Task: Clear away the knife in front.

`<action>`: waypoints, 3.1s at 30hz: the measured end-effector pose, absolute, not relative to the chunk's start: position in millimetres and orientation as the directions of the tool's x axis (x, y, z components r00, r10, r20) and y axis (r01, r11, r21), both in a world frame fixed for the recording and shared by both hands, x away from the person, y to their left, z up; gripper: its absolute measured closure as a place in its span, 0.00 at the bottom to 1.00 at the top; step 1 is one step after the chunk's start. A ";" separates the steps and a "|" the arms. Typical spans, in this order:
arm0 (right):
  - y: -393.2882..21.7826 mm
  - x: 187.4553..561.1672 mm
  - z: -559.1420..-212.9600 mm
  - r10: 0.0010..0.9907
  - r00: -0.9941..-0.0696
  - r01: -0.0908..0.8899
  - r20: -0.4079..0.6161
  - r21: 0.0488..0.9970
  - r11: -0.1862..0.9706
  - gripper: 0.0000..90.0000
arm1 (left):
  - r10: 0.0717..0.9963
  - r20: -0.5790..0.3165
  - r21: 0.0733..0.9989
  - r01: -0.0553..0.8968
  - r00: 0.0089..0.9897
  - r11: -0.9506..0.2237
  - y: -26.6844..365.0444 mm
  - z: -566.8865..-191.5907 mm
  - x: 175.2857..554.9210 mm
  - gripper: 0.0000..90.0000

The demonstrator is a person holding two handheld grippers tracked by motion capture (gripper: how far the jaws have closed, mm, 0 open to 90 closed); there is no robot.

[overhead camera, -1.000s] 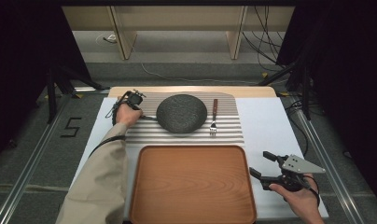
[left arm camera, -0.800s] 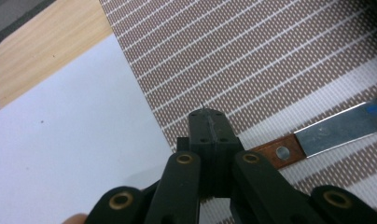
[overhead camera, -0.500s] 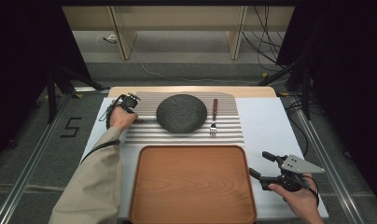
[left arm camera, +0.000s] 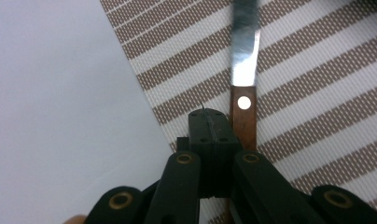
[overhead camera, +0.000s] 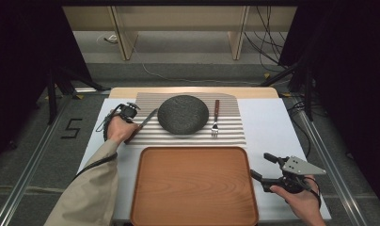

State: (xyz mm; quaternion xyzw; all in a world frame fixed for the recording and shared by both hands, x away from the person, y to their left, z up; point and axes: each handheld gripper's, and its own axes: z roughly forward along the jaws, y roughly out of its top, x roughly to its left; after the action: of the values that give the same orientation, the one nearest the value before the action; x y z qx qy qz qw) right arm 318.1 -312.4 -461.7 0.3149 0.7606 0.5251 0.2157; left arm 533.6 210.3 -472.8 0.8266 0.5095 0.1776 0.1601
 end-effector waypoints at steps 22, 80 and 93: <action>-311.1 318.8 -461.7 0.702 -0.712 0.251 0.000 0.934 0.254 0.21 | 0.905 0.135 0.463 0.782 0.404 -0.418 207.8 -474.3 532.6 1.00; -310.9 318.7 -460.8 0.702 -0.712 0.256 0.005 0.933 0.253 0.21 | 0.992 -0.107 0.549 0.836 0.073 -0.003 186.0 -449.0 518.1 0.02; -311.7 322.8 -461.9 0.699 -0.715 0.258 0.012 0.934 0.247 0.21 | 0.994 -0.113 0.522 0.851 0.005 0.055 180.6 -441.2 519.5 0.02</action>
State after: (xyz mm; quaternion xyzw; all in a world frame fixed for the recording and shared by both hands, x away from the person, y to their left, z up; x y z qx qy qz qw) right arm 322.8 -311.7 -461.9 0.3143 0.7614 0.5269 0.2095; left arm 519.5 180.6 -441.2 0.6699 0.6884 0.1538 0.2318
